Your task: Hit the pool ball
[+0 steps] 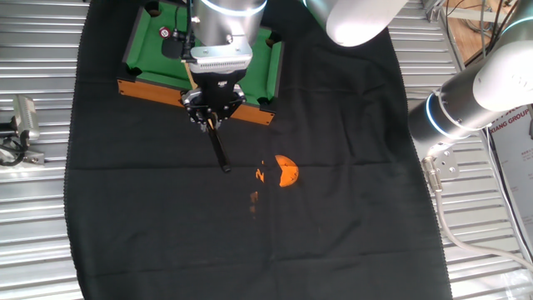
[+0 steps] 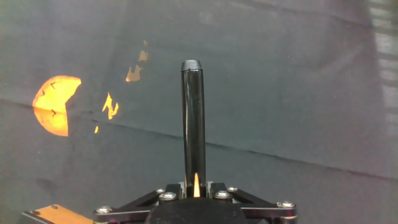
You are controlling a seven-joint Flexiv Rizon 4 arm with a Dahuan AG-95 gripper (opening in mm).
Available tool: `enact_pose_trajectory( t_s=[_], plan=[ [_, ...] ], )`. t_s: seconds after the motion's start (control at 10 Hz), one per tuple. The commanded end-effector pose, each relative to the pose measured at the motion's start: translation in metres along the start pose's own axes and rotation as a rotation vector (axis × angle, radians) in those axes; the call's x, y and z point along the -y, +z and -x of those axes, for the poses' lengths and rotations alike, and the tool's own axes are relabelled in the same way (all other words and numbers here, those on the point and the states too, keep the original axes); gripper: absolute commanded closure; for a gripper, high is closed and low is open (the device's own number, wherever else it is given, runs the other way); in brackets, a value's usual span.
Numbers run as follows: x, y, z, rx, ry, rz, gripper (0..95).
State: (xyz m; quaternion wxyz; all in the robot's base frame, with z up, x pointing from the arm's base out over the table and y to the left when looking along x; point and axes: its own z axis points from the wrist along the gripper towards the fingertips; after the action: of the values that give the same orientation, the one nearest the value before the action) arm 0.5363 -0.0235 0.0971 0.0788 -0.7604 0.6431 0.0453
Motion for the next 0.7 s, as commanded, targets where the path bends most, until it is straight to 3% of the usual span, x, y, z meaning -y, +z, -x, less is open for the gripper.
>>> enact_pose_trajectory(
  t_s=[0.1,0.7],
  plan=[
    [-0.0007,-0.0005,-0.0008,0.003,-0.03,0.005,95.0],
    [-0.0007,-0.0005,-0.0008,-0.003,-0.025,0.012,95.0]
  ],
)
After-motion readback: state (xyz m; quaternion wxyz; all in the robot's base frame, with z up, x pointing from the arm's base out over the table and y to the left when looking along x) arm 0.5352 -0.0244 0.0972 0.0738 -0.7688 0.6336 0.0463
